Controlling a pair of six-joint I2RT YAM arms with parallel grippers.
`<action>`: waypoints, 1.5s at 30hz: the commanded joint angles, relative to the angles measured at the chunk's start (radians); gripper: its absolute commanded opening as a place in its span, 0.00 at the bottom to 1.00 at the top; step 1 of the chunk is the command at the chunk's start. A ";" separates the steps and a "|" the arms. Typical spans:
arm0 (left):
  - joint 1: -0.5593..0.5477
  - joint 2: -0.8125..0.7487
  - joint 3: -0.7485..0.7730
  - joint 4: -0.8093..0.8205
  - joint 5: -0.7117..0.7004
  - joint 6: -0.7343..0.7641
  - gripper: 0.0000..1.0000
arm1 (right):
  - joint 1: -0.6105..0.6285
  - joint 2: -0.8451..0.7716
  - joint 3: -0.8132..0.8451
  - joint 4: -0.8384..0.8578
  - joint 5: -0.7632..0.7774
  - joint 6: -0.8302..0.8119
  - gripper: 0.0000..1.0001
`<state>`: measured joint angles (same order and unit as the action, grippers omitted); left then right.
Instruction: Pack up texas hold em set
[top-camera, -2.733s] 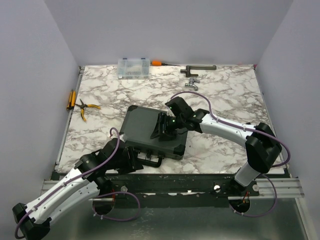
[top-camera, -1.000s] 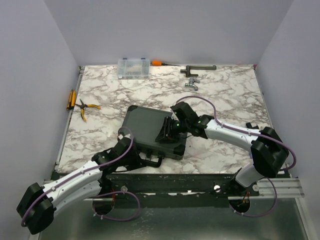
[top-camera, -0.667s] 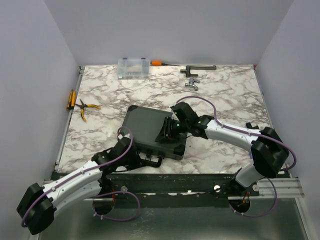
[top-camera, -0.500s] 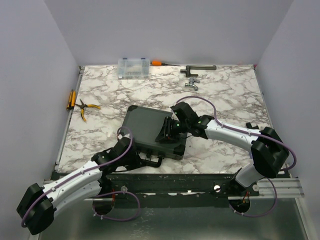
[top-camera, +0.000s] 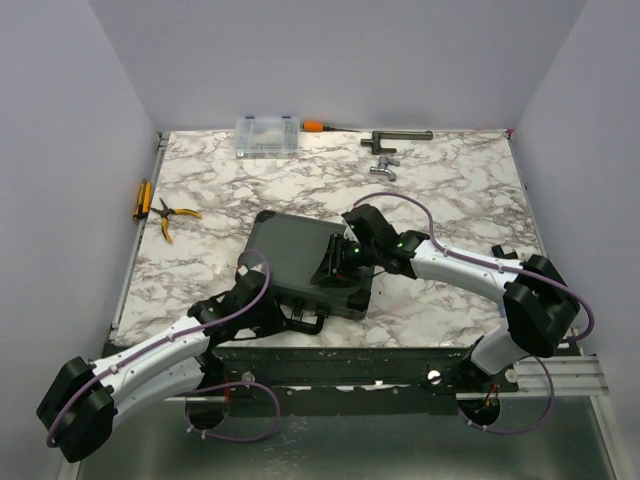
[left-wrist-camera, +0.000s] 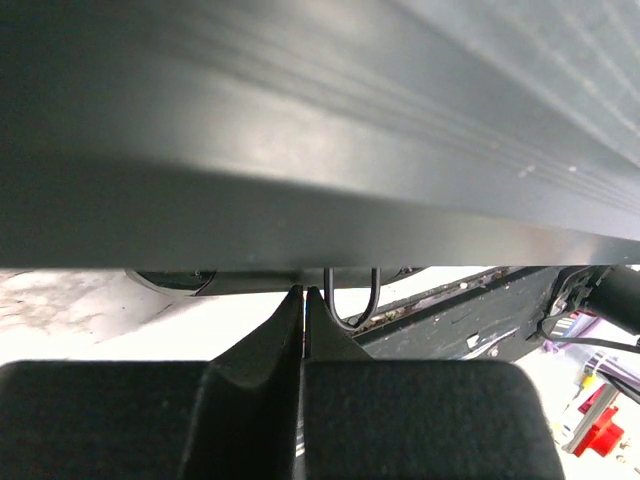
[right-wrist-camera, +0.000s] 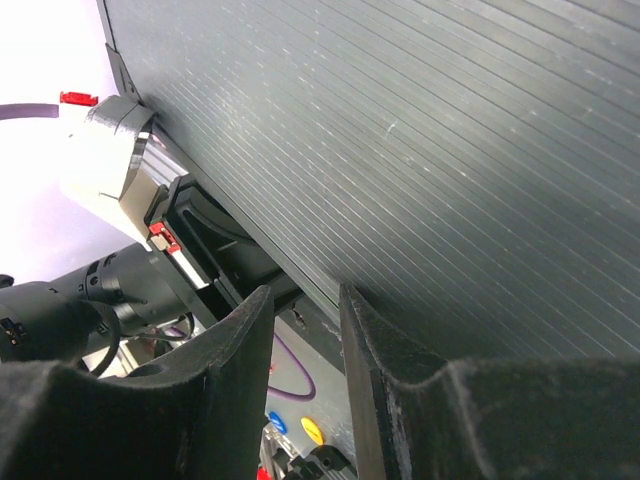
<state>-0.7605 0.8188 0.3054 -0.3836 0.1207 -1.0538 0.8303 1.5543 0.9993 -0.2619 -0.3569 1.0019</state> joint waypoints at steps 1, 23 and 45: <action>0.004 0.019 0.036 -0.019 0.011 -0.002 0.00 | 0.007 0.050 -0.082 -0.232 0.114 -0.054 0.38; 0.013 0.131 0.188 -0.042 -0.003 0.081 0.00 | 0.007 0.078 -0.077 -0.238 0.111 -0.070 0.38; 0.020 0.170 0.326 -0.109 -0.056 0.147 0.00 | 0.007 0.093 -0.079 -0.238 0.108 -0.076 0.38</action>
<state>-0.7486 0.9688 0.6025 -0.4648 0.1020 -0.9386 0.8299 1.5558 0.9962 -0.2623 -0.3573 1.0012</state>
